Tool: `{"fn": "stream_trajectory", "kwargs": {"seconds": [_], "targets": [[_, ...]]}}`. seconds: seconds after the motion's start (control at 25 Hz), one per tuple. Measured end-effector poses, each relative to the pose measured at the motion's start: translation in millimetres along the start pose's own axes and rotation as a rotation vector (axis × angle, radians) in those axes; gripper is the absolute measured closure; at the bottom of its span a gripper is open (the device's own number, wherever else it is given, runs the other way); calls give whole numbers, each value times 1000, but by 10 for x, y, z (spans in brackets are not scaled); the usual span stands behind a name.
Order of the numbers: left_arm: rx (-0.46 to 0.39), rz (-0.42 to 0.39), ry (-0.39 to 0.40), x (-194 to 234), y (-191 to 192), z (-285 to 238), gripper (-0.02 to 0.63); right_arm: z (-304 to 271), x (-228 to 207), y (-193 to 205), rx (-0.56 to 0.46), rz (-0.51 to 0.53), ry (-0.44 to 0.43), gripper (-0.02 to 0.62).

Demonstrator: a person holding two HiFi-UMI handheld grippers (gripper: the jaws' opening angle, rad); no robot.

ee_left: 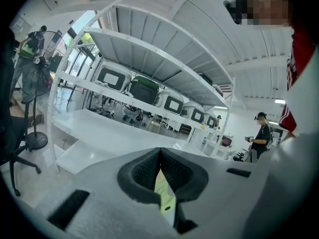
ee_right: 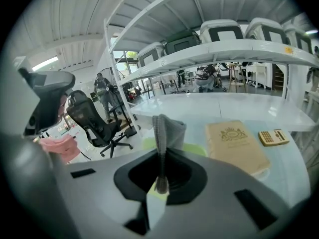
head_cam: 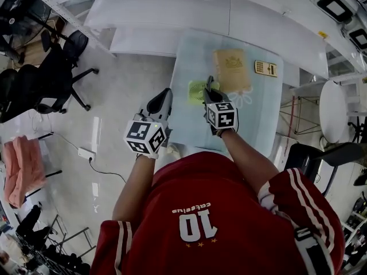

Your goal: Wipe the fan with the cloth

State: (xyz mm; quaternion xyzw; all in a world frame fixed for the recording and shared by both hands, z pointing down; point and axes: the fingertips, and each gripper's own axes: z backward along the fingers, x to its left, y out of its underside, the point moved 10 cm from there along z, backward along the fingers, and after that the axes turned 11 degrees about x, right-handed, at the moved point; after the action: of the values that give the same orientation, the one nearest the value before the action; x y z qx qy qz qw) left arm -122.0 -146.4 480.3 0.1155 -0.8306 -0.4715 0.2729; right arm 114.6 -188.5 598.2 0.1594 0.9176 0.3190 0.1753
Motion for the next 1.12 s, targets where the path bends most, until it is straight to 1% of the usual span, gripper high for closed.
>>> {"fn": "stream_trajectory", "kwargs": {"seconds": [0.52,1.12], "targets": [[0,28,-37,100,58,80,603,-96,152,-69,18,52,-37,575],[-24,73,-111,273,110,283,603,-251,362,-143,31,96,-82,575]]}}
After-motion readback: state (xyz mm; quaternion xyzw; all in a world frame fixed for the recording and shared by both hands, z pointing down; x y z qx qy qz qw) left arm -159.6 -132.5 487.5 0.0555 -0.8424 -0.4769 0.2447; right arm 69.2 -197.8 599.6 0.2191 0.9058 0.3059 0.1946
